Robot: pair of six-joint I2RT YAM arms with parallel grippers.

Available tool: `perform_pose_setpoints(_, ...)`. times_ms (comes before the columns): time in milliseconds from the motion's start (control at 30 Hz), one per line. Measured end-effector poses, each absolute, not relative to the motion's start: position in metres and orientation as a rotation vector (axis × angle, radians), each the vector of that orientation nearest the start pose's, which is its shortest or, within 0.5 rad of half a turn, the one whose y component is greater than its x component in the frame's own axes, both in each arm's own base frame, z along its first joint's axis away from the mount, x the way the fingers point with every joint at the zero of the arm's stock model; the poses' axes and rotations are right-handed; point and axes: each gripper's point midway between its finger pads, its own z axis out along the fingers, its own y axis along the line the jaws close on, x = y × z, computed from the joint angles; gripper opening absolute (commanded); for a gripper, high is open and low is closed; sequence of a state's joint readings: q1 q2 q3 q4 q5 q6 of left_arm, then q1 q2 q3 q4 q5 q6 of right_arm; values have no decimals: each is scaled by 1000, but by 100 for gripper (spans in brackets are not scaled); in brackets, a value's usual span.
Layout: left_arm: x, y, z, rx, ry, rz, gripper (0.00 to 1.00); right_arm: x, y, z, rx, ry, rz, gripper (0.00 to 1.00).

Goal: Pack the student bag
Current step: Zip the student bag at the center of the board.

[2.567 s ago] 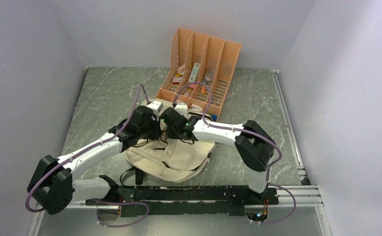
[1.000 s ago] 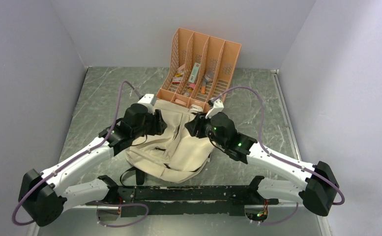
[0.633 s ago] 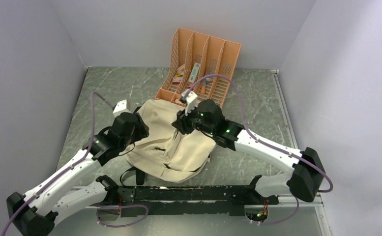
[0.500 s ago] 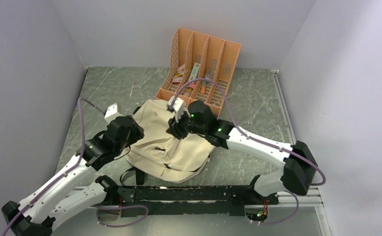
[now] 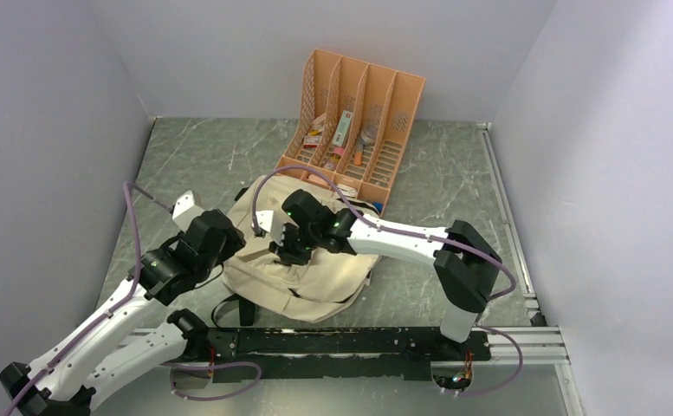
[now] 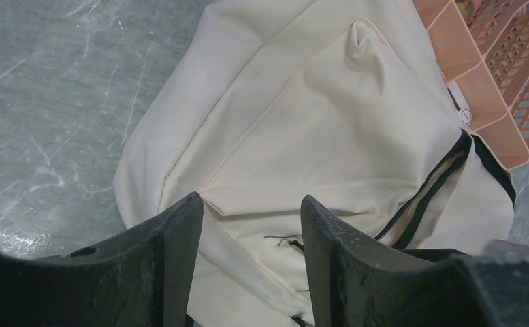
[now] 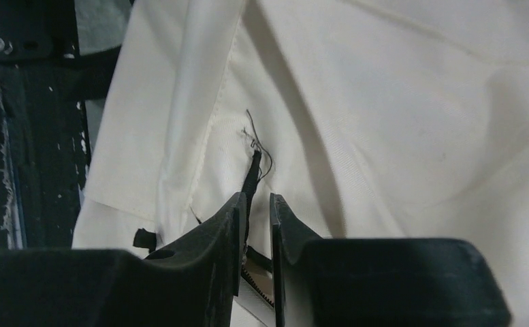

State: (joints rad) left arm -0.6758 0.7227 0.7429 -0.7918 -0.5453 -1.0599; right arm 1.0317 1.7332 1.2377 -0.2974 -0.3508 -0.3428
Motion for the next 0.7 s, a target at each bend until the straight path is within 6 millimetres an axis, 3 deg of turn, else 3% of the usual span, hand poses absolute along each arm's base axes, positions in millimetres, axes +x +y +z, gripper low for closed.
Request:
perform_pose_setpoints(100, 212, -91, 170, -686, 2112, -304, 59, 188, 407, 98, -1706, 1783, 731, 21)
perform_pose_setpoints(300, 211, -87, 175, -696, 2091, -311, 59, 188, 411, 96, -1719, 1779, 734, 20)
perform_pose_setpoints(700, 211, -85, 176, -700, 2081, -307, 59, 182, 415, 81, -1782, 1784, 724, 30)
